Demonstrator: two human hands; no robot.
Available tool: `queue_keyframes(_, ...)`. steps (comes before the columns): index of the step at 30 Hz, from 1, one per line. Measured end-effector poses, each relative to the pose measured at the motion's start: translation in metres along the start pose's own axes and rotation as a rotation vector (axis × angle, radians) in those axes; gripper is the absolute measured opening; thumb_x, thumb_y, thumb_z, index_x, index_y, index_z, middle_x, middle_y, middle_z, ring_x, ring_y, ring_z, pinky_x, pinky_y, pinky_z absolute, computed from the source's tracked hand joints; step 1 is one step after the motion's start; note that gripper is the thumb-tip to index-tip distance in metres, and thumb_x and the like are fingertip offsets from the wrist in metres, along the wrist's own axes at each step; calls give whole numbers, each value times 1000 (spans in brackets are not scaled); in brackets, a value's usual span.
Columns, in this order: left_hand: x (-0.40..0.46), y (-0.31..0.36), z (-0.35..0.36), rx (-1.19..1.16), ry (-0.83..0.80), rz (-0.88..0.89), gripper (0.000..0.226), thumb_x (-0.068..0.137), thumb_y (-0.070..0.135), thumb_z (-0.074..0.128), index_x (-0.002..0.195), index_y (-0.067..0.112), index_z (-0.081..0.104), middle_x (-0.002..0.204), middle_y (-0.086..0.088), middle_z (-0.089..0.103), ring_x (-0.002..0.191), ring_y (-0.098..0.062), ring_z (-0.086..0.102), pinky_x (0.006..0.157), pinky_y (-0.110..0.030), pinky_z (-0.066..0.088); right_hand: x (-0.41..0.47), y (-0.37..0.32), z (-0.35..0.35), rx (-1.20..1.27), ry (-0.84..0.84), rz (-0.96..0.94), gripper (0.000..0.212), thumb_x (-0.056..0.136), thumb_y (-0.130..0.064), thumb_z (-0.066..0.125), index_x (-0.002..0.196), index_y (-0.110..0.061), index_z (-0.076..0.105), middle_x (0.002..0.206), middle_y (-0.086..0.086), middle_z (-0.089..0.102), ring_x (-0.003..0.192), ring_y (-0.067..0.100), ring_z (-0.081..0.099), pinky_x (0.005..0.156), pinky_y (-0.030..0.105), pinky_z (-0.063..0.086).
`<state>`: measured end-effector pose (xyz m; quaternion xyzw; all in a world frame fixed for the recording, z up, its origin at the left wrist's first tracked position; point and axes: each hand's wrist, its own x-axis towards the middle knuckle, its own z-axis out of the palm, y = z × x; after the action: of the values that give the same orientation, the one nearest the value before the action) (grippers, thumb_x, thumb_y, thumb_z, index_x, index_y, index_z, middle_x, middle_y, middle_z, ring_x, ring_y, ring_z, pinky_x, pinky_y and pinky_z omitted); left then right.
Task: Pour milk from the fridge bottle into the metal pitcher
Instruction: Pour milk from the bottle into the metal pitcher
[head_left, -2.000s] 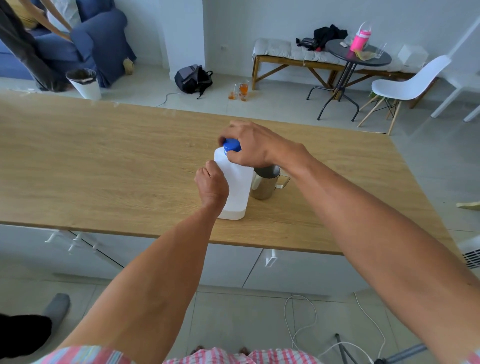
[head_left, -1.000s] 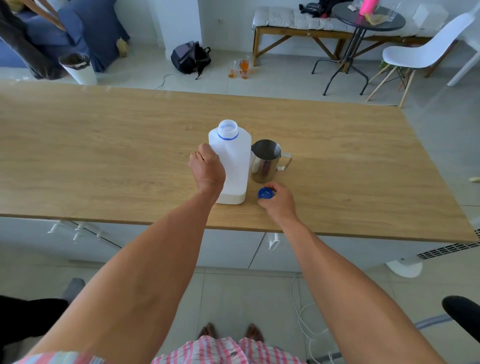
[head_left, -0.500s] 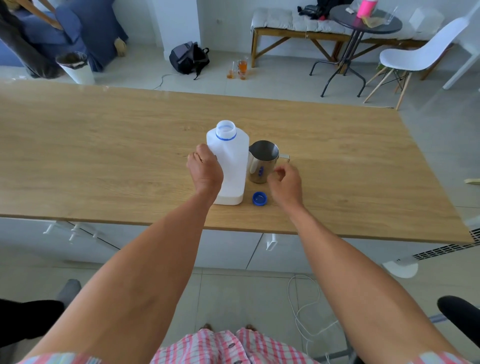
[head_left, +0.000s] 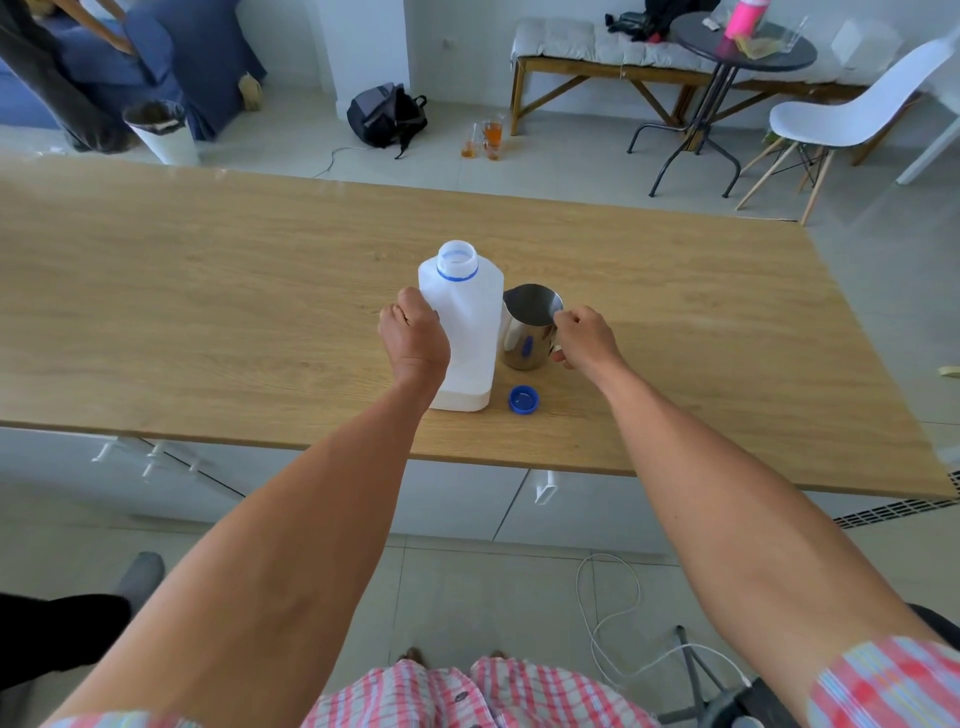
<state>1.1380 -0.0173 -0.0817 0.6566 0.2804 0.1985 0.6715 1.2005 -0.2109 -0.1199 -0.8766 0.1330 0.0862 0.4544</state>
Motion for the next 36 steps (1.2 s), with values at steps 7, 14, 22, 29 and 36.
queue_keyframes(7, -2, 0, -3, 1, -50, -14, 27, 83, 27, 34, 59, 17, 27, 60, 3, 33, 62, -18, 29, 56, -35, 30, -16, 12, 10, 240, -87, 51, 30, 99, -22, 41, 84, -10, 63, 74, 6, 61, 58, 20, 61, 62, 36, 50)
queue_keyframes(14, -1, -1, -4, -24, -60, -66, 27, 82, 33, 36, 60, 19, 31, 62, 3, 36, 66, -22, 34, 60, -37, 33, -30, 12, 19, 327, -103, 121, 25, 100, -11, 42, 84, -10, 61, 71, 6, 55, 48, 14, 42, 42, 25, 30)
queue_keyframes(22, 7, 21, -6, 162, -112, 114, 40, 92, 28, 36, 56, 15, 25, 56, -4, 25, 56, -18, 21, 53, -36, 21, -33, 2, 22, 308, -48, 175, 26, 101, -9, 47, 83, -11, 66, 81, 8, 61, 49, 15, 39, 43, 26, 26)
queue_keyframes(29, 24, 52, 3, 659, -204, 242, 43, 97, 33, 37, 60, 13, 26, 59, 1, 31, 53, -19, 27, 50, -31, 22, -30, 3, 24, 306, -49, 201, 23, 97, -8, 48, 88, -11, 68, 84, 10, 61, 57, 18, 42, 40, 24, 26)
queue_keyframes(36, 29, 48, 15, 940, -332, 295, 41, 97, 35, 36, 64, 11, 38, 64, -3, 43, 55, -20, 38, 53, -31, 31, -29, 4, 24, 306, -41, 202, 22, 99, -9, 49, 92, -10, 70, 84, 9, 60, 60, 18, 43, 41, 26, 28)
